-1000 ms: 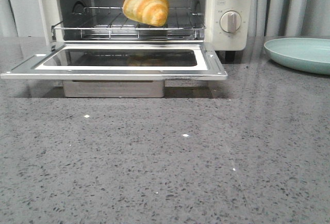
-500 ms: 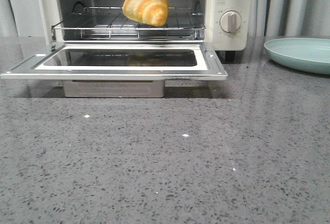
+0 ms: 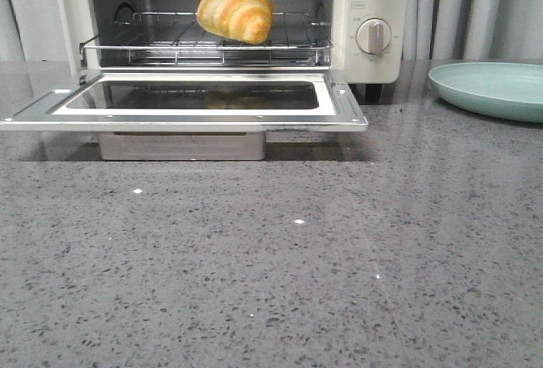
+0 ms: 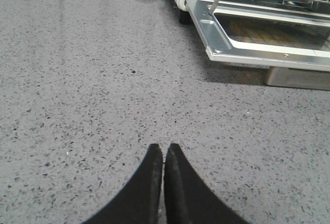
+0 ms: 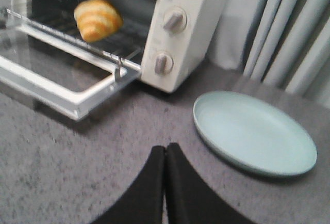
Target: Put bread in oven
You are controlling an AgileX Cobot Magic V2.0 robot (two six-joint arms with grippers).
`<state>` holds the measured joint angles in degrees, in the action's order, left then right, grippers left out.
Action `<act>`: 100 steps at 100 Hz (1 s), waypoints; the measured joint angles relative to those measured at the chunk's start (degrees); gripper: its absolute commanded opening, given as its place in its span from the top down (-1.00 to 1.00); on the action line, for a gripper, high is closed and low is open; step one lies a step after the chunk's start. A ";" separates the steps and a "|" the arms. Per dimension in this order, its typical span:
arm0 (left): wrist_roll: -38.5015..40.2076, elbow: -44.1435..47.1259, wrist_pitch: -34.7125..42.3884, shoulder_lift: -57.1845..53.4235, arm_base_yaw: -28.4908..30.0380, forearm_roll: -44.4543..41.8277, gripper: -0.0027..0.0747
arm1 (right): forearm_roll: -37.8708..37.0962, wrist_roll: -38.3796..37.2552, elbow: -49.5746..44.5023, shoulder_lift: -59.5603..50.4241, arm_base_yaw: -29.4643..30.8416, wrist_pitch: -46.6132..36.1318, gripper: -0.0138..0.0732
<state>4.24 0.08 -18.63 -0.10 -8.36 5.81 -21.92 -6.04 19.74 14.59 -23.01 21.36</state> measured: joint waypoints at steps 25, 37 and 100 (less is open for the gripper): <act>0.00 0.00 0.00 0.00 0.00 0.00 0.99 | 4.64 0.00 -15.54 0.00 13.40 -12.19 0.79; 0.00 0.00 0.00 0.00 0.00 0.00 0.99 | 8.33 0.00 -20.35 -2.03 18.08 -13.38 0.79; 0.00 0.00 0.00 0.00 0.00 0.03 0.99 | 10.49 0.00 -20.34 -14.96 19.95 -2.08 0.79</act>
<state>4.24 0.08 -18.63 -0.10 -8.36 5.84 -11.43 -6.04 -0.61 -0.38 -3.06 19.28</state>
